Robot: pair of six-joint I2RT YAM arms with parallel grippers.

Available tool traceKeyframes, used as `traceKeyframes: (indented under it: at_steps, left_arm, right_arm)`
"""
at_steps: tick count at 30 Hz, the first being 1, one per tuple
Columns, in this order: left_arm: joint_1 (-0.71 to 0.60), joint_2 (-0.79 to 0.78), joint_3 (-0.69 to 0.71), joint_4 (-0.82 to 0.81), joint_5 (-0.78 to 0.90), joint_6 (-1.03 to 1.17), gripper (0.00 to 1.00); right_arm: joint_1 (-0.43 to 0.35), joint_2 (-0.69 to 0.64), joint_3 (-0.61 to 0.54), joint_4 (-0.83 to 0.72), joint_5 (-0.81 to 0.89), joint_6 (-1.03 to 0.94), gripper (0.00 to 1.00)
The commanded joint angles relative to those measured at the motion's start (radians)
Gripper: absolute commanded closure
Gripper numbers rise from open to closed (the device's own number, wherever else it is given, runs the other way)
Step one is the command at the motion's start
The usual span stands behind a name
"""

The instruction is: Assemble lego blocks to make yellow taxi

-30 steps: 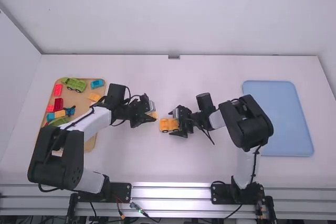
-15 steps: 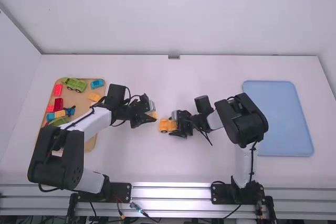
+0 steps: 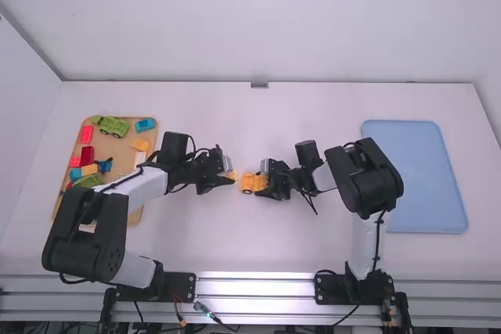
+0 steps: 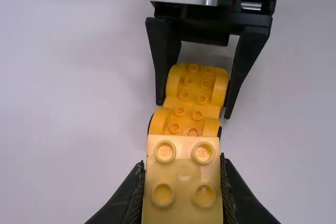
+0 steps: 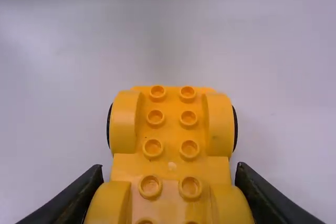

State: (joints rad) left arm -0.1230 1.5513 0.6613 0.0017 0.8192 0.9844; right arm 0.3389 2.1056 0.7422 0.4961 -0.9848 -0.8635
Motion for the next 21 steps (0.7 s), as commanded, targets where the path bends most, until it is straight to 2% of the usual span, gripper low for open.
traceKeyframes:
  at_steps: [1, 4, 10, 13, 21]
  left_arm:
    - [-0.031, 0.047, 0.015, 0.016, 0.032, -0.028, 0.98]
    - [-0.079, 0.108, 0.055, 0.013, 0.027, -0.003, 0.98]
    - [-0.148, 0.154, 0.074, 0.050, -0.053, -0.047, 0.98]
    - [-0.152, 0.156, 0.074, 0.061, -0.026, -0.068, 0.98]
    - [-0.152, 0.196, 0.100, 0.054, 0.000, -0.068, 0.98]
  right_arm:
    - [-0.012, 0.014, -0.004, -0.008, -0.001, 0.021, 0.53]
    - [-0.019, 0.013, -0.004, -0.058, -0.013, -0.061, 0.46]
    - [-0.019, 0.013, -0.004, -0.084, -0.002, -0.088, 0.49]
    - [-0.017, 0.013, -0.004, -0.100, -0.003, -0.126, 0.50]
    - [-0.010, 0.013, -0.003, -0.116, -0.001, -0.164, 0.44]
